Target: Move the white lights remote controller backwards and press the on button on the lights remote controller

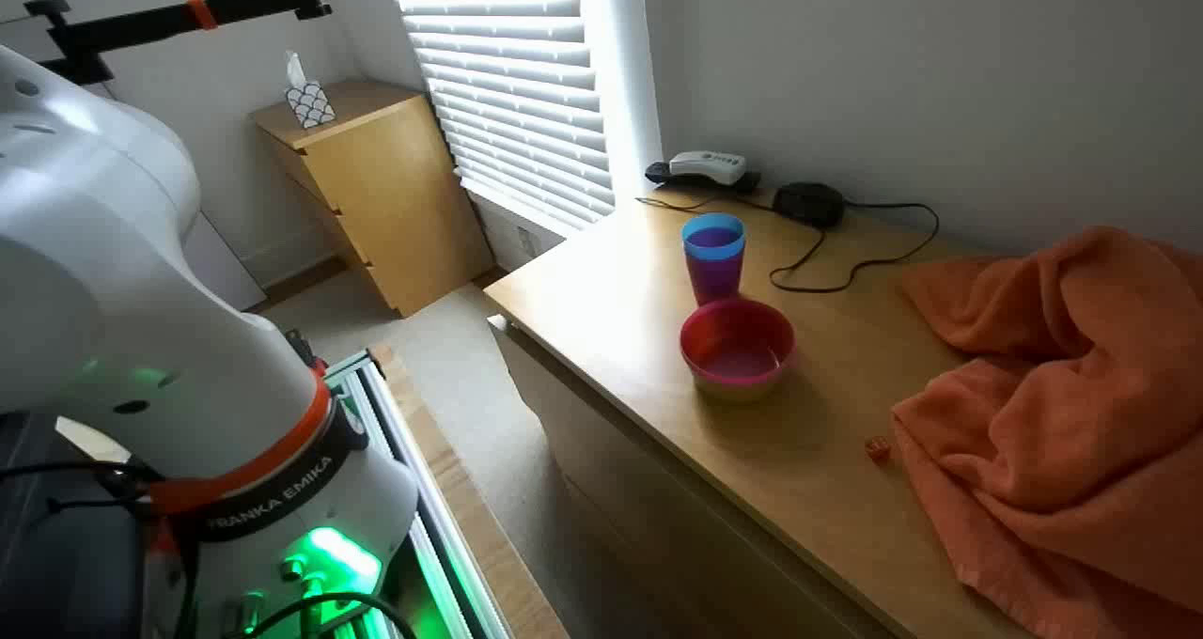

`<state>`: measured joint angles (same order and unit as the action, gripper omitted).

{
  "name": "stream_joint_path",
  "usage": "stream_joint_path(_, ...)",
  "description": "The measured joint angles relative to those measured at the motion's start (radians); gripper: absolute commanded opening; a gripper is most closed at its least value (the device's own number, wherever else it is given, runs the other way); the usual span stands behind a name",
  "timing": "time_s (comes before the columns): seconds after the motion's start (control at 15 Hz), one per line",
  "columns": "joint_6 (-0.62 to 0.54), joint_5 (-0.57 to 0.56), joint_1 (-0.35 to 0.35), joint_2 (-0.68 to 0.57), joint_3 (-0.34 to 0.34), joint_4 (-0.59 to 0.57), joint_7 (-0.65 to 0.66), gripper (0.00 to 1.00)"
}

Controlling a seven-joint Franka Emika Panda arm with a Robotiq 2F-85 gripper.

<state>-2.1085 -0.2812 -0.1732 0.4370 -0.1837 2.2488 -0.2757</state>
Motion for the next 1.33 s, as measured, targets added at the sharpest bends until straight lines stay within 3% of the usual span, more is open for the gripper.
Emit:
stream_joint_path(0.6, -0.002, 0.003, 0.001, -0.002, 0.001, -0.001, 0.006, 1.0)
stream_joint_path(0.8, -0.003, 0.089, 0.044, -0.036, 0.026, -0.009, 0.052, 1.0)
stream_joint_path(1.07, -0.002, 0.225, 0.138, -0.133, 0.143, -0.034, 0.255, 1.0)
stream_joint_path(1.33, 0.012, 0.229, 0.145, -0.265, 0.294, -0.092, 0.594, 1.0)
